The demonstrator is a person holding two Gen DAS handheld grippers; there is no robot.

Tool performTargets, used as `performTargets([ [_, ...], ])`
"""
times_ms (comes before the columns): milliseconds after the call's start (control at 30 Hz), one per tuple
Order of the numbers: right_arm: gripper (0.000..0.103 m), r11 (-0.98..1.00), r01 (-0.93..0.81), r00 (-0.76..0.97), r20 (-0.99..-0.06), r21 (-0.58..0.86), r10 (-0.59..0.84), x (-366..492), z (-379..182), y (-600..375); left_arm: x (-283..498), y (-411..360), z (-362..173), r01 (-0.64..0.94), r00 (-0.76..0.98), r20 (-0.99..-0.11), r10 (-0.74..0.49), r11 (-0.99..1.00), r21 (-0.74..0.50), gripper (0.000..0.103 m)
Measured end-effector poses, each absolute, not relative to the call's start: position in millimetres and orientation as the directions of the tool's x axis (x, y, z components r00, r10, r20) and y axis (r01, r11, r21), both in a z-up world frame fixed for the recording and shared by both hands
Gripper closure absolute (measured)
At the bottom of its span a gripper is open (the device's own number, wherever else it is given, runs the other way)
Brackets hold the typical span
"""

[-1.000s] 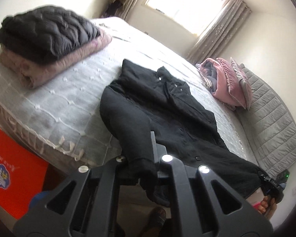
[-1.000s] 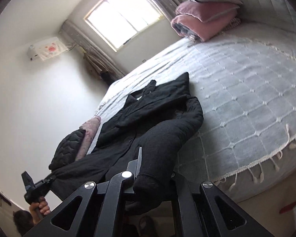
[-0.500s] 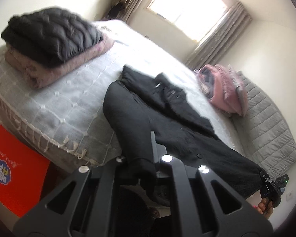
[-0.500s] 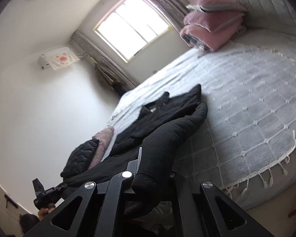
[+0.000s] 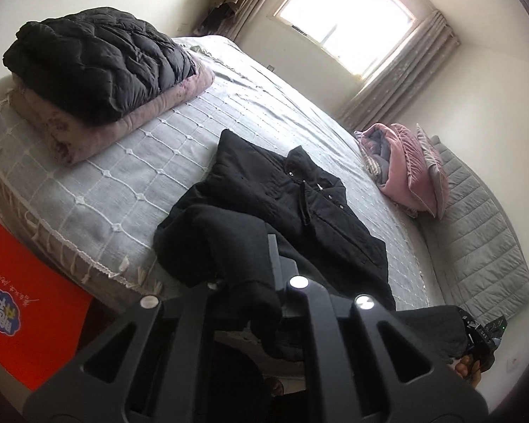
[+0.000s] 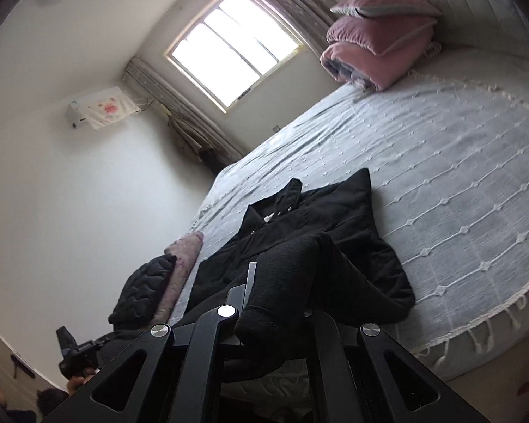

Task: Fold large clothes
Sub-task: 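Lower the folded hem onto the coat and release both grippers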

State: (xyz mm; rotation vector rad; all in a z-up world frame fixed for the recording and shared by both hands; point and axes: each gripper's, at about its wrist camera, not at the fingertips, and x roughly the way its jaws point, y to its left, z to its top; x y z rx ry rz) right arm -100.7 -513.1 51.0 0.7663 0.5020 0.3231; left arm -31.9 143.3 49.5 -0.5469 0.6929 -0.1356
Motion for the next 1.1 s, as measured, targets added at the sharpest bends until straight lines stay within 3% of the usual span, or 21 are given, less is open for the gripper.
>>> performTargets([
  [233,0.098,0.676,-0.102,0.851,-0.289,0.73,0.439,-28,68,-522,22,135,72,-0.047,0.776,-0.56,-0.29,0.859,-0.51,0.094],
  [400,0.097,0.661,-0.063,0.857,-0.299,0.748,0.421,74,69,-526,128,116,83,-0.063,0.772,-0.584,-0.249,0.885,-0.461,0.092],
  [633,0.088,0.579,0.304,0.673,-0.601,0.757,0.432,243,-30,-550,314,113,-2,-0.156,0.544,-0.756,-0.365,0.841,-0.518,0.074],
  [700,0.085,0.548,0.264,0.709,-0.545,0.794,0.448,242,-32,-560,326,120,-17,-0.183,0.515,-0.766,-0.383,0.824,-0.536,0.067],
  [800,0.082,0.561,0.214,0.715,-0.519,0.8,0.468,238,-35,-572,324,135,-19,-0.187,0.57,-0.744,-0.348,0.827,-0.53,0.048],
  [900,0.073,0.48,0.221,0.746,-0.464,0.849,0.478,229,-47,-589,320,158,-18,-0.214,0.599,-0.714,-0.362,0.787,-0.578,0.043],
  [967,0.052,0.488,0.25,0.771,-0.477,0.836,0.422,227,-45,-595,318,166,-18,-0.205,0.614,-0.701,-0.363,0.784,-0.586,0.04],
  [1033,0.043,0.526,0.275,0.799,-0.496,0.805,0.341,219,-39,-601,317,161,-21,-0.188,0.599,-0.728,-0.334,0.825,-0.533,0.033],
  [1100,0.042,0.59,0.266,0.806,-0.511,0.763,0.298,217,-32,-599,320,152,-31,-0.154,0.56,-0.758,-0.334,0.857,-0.491,0.033],
])
